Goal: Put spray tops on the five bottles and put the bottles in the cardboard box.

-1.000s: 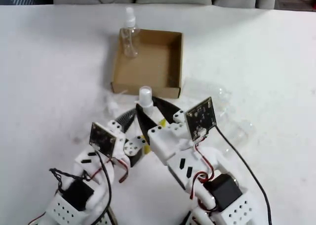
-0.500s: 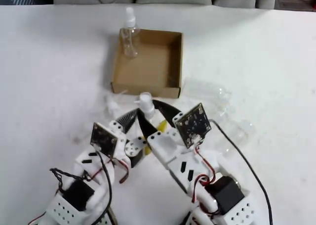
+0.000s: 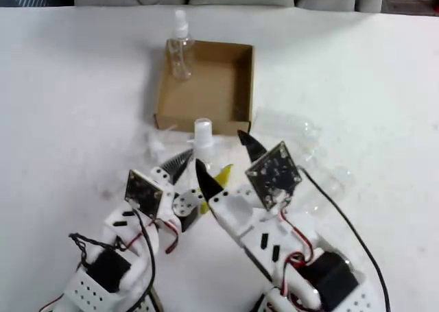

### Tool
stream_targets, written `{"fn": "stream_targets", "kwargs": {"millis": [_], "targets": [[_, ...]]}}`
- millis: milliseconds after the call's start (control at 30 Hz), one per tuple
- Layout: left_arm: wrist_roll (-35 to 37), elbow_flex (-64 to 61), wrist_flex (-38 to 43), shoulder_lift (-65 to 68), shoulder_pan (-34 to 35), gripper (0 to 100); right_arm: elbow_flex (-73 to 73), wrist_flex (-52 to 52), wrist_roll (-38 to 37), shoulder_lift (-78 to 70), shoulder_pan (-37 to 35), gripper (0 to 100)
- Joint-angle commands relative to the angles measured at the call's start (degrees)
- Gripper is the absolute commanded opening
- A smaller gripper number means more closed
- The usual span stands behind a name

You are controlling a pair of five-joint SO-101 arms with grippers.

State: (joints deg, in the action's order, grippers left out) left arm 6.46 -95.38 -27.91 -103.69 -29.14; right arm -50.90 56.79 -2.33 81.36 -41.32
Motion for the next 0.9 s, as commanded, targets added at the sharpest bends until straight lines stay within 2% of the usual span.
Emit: {"fn": "stream_targets", "kwargs": {"millis": [0,167,233,333,433,500,600,867], "targets": [[-0.53,0.62,2.46,-1.1,2.77,2,5.8,5.05,-0.35,0.13,-0.48,26.2],[-0.53,0.62,2.46,-1.1,4.26,2,6.15,10.77,-0.26,0.13,-0.22,24.4],[-0.53,0.62,2.46,-1.1,4.09,2,6.24,10.95,0.79,0.13,-0.22,17.9],[-0.53,0.62,2.46,-1.1,4.09,2,6.59,6.9,4.66,0.13,-0.22,1.2],[-0.53,0.62,2.46,-1.1,4.0,2,6.07,1.8,5.27,-0.66,1.1,4.8],[-0.53,0.62,2.46,-1.1,4.0,2,5.8,-1.71,5.27,-2.15,1.63,1.5],[-0.53,0.62,2.46,-1.1,4.0,2,5.54,-5.23,5.27,-4.88,1.71,1.8],[-0.53,0.62,2.46,-1.1,3.91,2,4.22,-6.73,6.33,-15.34,1.27,1.5]]}}
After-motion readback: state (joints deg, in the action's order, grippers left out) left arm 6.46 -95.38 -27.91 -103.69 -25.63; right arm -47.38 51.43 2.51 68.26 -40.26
